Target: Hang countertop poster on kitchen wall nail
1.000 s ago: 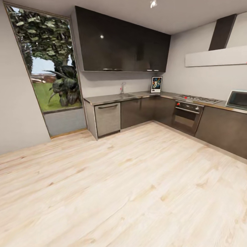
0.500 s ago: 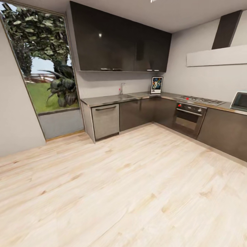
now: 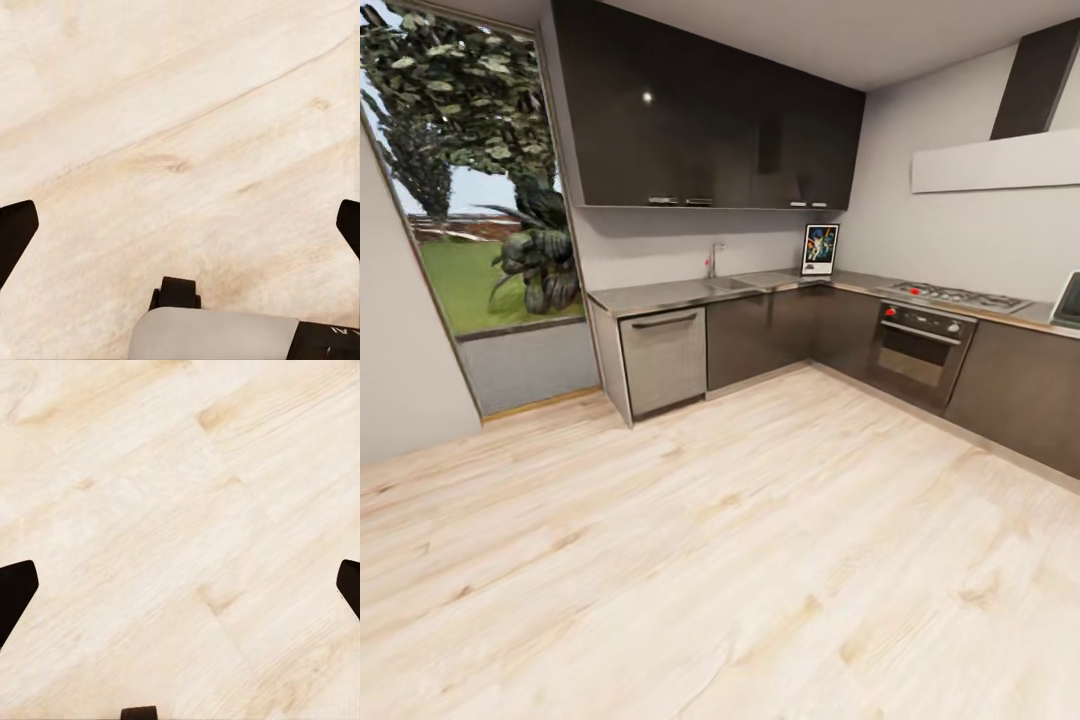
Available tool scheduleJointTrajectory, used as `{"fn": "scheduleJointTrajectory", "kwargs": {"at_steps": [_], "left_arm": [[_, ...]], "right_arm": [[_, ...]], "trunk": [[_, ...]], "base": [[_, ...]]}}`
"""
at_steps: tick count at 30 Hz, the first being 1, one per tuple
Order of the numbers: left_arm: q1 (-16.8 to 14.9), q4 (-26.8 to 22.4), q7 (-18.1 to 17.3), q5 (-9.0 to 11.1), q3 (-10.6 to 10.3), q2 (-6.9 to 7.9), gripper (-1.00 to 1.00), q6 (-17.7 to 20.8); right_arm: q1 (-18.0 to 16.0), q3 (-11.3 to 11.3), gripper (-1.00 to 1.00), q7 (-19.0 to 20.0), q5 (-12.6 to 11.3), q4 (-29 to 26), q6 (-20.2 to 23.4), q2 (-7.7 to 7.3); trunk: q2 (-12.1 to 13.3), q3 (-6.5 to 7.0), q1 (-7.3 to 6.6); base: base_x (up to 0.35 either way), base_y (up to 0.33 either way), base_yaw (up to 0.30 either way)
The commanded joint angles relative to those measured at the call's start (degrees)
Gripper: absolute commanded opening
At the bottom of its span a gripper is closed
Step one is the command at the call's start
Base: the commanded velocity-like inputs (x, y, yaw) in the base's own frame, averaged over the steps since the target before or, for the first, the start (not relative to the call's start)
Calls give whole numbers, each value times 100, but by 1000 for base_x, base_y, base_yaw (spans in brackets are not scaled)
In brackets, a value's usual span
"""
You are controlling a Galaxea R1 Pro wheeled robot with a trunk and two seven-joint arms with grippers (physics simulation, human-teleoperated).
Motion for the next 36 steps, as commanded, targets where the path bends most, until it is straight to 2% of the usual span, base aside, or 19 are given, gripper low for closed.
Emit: {"fn": "scheduleJointTrajectory", "kwargs": {"at_steps": [1, 36], "left_arm": [[1, -7, 1, -3, 17, -5, 100, -8], [0, -14, 0, -3, 23, -5, 100, -8]], "right_arm": [[-3, 1, 100, -18, 25, 5, -14, 0], [-3, -5, 100, -18, 19, 5, -14, 0]], "trunk": [[-2, -5, 4], [-2, -5, 4]], "base": [[334, -100, 0], [303, -183, 0]]}}
